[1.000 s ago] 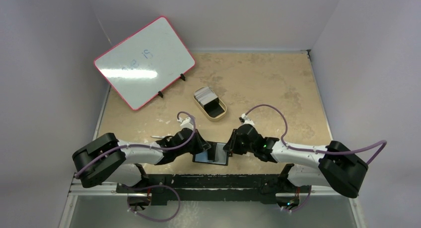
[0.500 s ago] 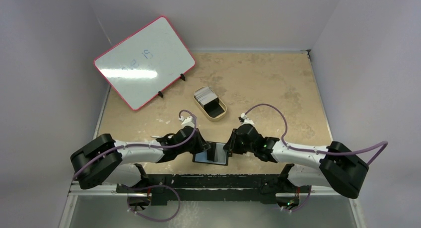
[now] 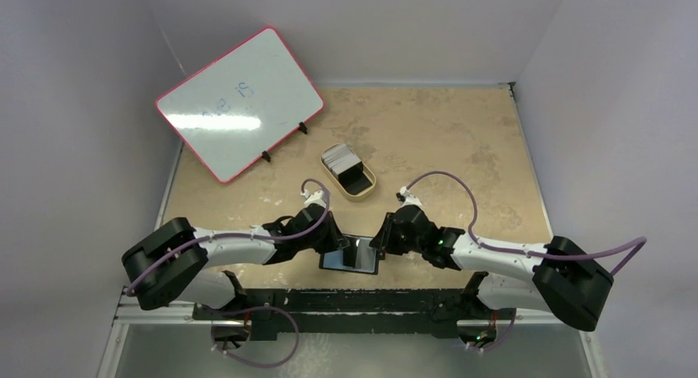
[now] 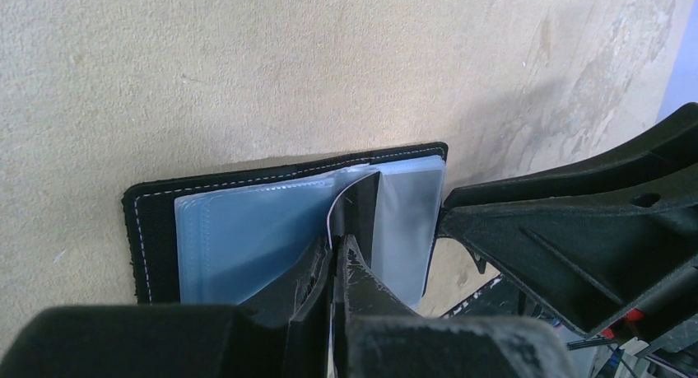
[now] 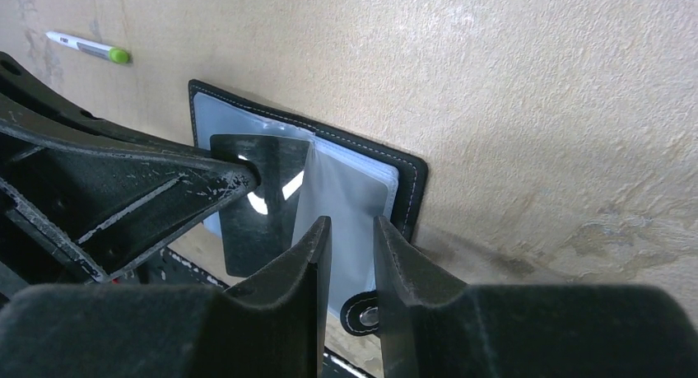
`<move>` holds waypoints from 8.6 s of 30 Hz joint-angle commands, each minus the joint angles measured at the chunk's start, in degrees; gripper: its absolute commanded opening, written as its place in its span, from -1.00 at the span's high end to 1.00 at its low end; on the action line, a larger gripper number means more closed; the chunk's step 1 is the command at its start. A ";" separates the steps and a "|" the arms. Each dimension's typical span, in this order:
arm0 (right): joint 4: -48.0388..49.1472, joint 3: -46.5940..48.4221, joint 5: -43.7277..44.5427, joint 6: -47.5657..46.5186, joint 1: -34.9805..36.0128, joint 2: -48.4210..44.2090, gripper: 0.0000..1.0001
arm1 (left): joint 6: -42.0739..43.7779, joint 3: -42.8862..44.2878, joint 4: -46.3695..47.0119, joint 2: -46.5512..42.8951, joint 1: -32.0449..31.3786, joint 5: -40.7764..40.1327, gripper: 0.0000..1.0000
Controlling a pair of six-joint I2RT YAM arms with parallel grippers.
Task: Put the credit cards into the card holder
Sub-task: Insert the credit card into the card holder, then pick up the credit card from the storage box, then insert the credit card into the card holder.
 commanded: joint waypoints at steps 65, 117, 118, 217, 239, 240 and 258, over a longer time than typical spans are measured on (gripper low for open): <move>3.23 0.47 2.47 2.40 0.94 3.29 0.38 | 3.08 4.53 -5.61 2.11 -2.53 1.95 0.33; 9.31 27.42 -6.97 -90.22 -10.09 11.47 -0.12 | -4.00 -6.66 -14.22 -13.98 -2.07 -11.46 0.31; 8.97 28.78 -8.18 -91.97 -10.87 13.01 -0.12 | -3.93 -6.48 -12.67 -12.98 -2.05 -11.41 0.34; -12.72 50.67 -11.11 -118.71 -12.97 32.31 1.00 | 6.47 8.03 -40.47 -40.00 0.60 -28.32 0.29; 0.36 35.04 -10.39 -49.48 -10.66 7.43 1.00 | 4.27 -2.27 -23.55 -30.31 0.60 -13.61 0.35; 0.68 33.94 -10.07 -45.42 -10.65 5.72 1.00 | 4.18 -2.48 -23.03 -29.86 0.60 -13.29 0.36; -7.68 19.91 -8.29 -4.78 1.27 3.46 1.00 | 0.30 -7.72 -13.61 -24.96 0.60 -9.49 0.45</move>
